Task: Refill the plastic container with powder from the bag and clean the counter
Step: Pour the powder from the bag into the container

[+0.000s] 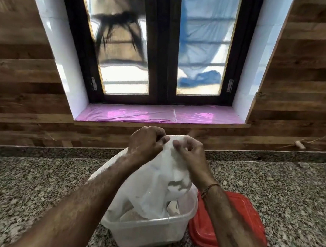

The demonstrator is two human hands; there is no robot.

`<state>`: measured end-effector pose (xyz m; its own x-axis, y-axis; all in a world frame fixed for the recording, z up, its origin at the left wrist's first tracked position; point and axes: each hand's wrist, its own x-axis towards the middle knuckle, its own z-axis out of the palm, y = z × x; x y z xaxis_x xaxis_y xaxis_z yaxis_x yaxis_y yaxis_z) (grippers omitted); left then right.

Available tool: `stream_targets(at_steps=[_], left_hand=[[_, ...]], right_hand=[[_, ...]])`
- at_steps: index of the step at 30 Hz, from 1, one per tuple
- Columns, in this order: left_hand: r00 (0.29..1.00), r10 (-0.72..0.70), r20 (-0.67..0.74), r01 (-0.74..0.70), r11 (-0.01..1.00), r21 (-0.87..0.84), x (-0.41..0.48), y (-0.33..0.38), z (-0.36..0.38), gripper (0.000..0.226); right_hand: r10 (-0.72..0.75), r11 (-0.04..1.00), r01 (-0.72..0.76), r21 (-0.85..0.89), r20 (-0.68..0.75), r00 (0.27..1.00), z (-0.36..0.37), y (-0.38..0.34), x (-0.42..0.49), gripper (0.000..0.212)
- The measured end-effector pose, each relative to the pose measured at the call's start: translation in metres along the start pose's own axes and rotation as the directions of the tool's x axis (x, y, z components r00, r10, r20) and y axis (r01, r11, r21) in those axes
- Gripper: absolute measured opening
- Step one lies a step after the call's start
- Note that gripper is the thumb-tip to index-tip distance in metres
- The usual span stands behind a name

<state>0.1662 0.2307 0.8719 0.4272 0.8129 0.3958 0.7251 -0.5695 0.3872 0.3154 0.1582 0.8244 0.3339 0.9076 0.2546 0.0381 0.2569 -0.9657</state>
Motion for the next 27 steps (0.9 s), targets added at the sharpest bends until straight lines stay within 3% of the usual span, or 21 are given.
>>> stream_targets(at_steps=[3,6,9,11,12,13,14,16,17,19,21,24,27], left_hand=[[0.999,-0.017,0.039,0.02,0.997,-0.078,-0.002,-0.01,-0.009,0.036],[0.989,-0.07,0.128,0.071,0.997,-0.002,-0.017,-0.046,-0.021,0.054],[0.984,-0.122,0.129,0.13,0.99,-0.059,-0.032,-0.063,-0.02,0.029],[0.988,-0.128,0.084,0.13,0.991,-0.027,-0.034,-0.06,-0.017,0.028],[0.992,-0.111,0.063,0.109,0.993,0.036,-0.034,-0.058,-0.016,0.028],[0.996,-0.079,0.043,0.074,0.992,0.105,-0.034,-0.054,-0.015,0.029],[0.999,-0.041,0.031,0.035,0.988,0.153,-0.034,-0.049,-0.015,0.028],[0.999,0.029,0.038,-0.035,0.982,0.185,-0.03,-0.039,-0.014,0.024],[0.997,0.051,0.051,-0.059,0.982,0.181,-0.028,-0.034,-0.016,0.019],[0.994,0.044,0.096,-0.056,0.991,0.125,-0.02,-0.026,-0.023,0.015],[0.984,-0.016,0.178,0.0,0.996,0.093,-0.017,-0.036,-0.035,0.03],[0.938,-0.165,0.304,0.108,0.975,0.196,-0.025,-0.076,-0.054,0.063],[0.941,-0.172,0.292,0.155,0.985,0.081,-0.039,-0.109,-0.059,0.079]], right_hand=[[0.077,0.979,-0.06,0.193,-0.082,0.994,0.0,0.004,0.007,0.029],[0.213,0.884,-0.15,0.442,-0.094,0.973,-0.006,0.013,0.01,0.028],[0.303,0.816,-0.215,0.537,-0.08,0.95,-0.005,0.028,0.007,0.034],[0.275,0.887,-0.217,0.407,-0.091,0.957,-0.005,0.031,0.004,0.018],[0.201,0.962,-0.176,0.208,-0.109,0.973,-0.006,0.028,0.003,0.004],[0.096,0.992,-0.105,-0.067,-0.123,0.988,-0.007,0.025,0.005,0.017],[-0.035,0.94,0.001,-0.341,-0.095,0.995,-0.008,0.018,0.009,0.038],[-0.209,0.681,0.24,-0.692,0.131,0.969,-0.001,0.002,0.019,0.059],[-0.189,0.587,0.324,-0.742,0.263,0.946,0.006,-0.008,0.021,0.052],[-0.103,0.547,0.347,-0.762,0.351,0.931,0.017,-0.015,0.026,0.02],[-0.092,0.655,0.286,-0.699,0.301,0.949,0.017,-0.011,0.03,0.017],[-0.086,0.814,0.186,-0.551,0.202,0.976,0.002,-0.006,0.033,0.022],[-0.051,0.84,0.114,-0.53,0.132,0.99,-0.007,-0.007,0.035,0.014]])
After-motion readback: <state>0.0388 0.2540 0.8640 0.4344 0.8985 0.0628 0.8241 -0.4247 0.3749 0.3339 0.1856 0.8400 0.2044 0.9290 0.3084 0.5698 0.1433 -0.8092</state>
